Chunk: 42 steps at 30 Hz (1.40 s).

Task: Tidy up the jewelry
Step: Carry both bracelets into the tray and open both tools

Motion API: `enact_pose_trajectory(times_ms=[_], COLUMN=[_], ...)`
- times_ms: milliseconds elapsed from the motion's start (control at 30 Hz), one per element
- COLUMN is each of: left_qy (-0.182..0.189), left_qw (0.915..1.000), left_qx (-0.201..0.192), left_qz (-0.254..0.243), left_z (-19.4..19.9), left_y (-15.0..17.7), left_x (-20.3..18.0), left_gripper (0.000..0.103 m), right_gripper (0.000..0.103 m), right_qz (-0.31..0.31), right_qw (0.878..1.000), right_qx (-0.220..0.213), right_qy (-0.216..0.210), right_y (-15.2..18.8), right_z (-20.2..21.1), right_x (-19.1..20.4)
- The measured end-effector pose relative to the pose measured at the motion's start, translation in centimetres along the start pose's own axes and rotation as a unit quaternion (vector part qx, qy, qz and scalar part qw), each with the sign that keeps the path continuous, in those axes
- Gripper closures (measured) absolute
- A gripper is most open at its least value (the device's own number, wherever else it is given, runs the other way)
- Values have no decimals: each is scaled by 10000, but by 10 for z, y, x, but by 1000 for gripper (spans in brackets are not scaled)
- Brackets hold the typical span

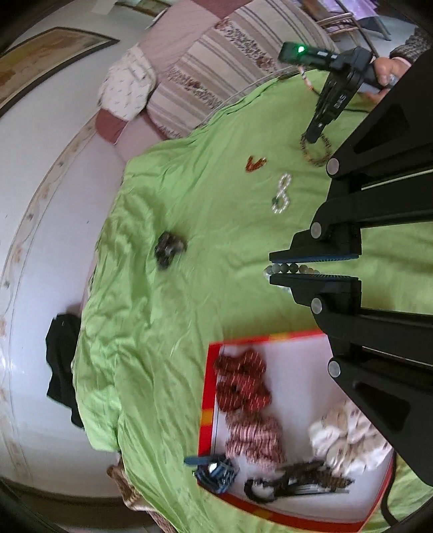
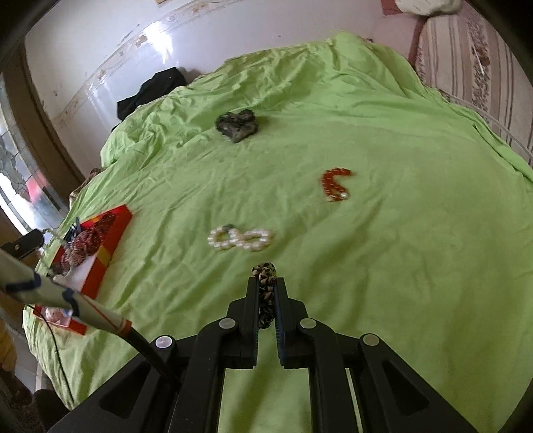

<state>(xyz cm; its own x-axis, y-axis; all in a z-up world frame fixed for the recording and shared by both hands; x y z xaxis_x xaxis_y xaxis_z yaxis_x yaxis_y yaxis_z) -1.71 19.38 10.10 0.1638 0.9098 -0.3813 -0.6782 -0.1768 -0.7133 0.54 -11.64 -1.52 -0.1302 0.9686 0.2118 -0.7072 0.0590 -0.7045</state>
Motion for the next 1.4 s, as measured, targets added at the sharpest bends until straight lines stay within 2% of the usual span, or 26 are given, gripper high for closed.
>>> enact_pose_trajectory(times_ms=[267,500,633,833,933,1033,1233,1400], left_qy=[-73,221,347,321,277,80,-425,-476], left_qw=[9986,9934,9903,9911,9903,9894,9863,9870], left_qx=[-243,-182,-67,103,198,285,495,552], left_qz=[474,1113,1342,1285,1344,1421,1514,1433], left_z=[21,15,6,-6,-12,-17,-25,-27], left_y=[-9,-6,-5,-5,-4,-1,7,9], left_x=[63,114,131,135,141,152,173,172], left_gripper=[98,98,98,98,98,98,98,98], right_gripper=[94,94,94,94,94,94,94,94], right_qz=[748,1421,1776,2251,2358,2441,2518,2590], right_qw=[9967,9880,9811,9695,9656,9624,9606,9588], right_qx=[-5,131,175,287,366,436,699,815], right_qy=[-321,-590,-751,-922,-1033,-1106,-948,-832], right_y=[-15,-20,-20,-12,-7,-3,8,15], right_z=[12,-1,-8,-26,-33,-39,-65,-77], right_x=[87,174,219,281,298,311,315,312])
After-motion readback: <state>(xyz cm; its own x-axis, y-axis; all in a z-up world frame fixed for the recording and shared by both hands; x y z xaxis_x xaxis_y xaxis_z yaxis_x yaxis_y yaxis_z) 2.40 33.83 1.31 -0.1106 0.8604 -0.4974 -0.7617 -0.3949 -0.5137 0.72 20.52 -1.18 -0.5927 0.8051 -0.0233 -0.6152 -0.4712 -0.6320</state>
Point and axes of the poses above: each gripper's, at about its wrist camera, not at the fingertips, and z roughly against the way its jaws point, x to its left, y to its underside, the point moved 7 cm from there along -z, roughly the way its jaws point, and after that the axes turned 6 degrees about y, right-handed, at the moved point
